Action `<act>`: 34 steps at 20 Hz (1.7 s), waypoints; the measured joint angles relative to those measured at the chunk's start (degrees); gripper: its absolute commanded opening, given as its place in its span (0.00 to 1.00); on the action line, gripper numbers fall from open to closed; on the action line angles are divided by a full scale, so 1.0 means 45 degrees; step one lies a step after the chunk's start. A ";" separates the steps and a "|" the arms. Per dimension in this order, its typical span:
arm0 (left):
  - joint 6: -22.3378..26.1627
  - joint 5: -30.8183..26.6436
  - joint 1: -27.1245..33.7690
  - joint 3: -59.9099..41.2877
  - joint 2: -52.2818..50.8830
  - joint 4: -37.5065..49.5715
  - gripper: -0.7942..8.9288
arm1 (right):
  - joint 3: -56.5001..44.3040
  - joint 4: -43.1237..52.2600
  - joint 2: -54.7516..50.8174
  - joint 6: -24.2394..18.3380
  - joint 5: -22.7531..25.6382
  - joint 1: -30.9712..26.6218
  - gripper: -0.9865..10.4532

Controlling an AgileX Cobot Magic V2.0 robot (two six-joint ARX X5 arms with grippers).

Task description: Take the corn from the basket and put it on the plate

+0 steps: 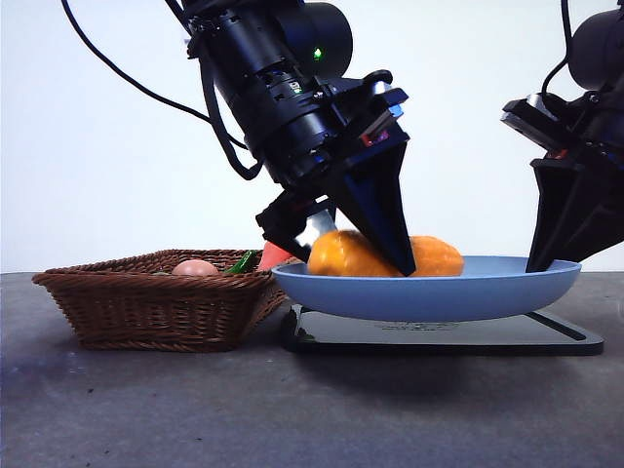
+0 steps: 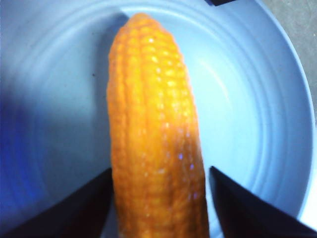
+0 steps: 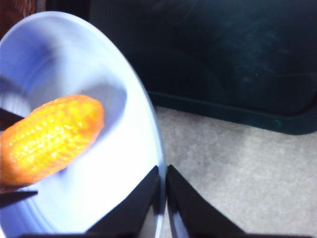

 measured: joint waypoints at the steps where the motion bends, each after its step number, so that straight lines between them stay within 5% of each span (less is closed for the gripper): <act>1: 0.0000 0.0000 0.0000 0.0000 0.0000 -0.0019 0.43 | 0.0000 0.0000 0.0000 -0.0005 0.0005 0.0000 0.09; 15: -0.0053 0.0005 0.0797 0.3468 -0.0952 -0.3259 0.43 | 0.0321 0.0053 0.0175 -0.0049 0.0097 -0.0874 0.09; 27: -0.0102 0.0010 0.1078 0.4930 -0.1972 -0.4289 0.43 | 0.4755 -0.0049 0.4813 -0.0330 0.0369 -0.1685 0.09; 34: -0.0238 0.0005 0.1088 0.4930 -0.1972 -0.4313 0.43 | 0.5047 0.0063 0.5761 -0.0651 0.0359 -0.1685 0.09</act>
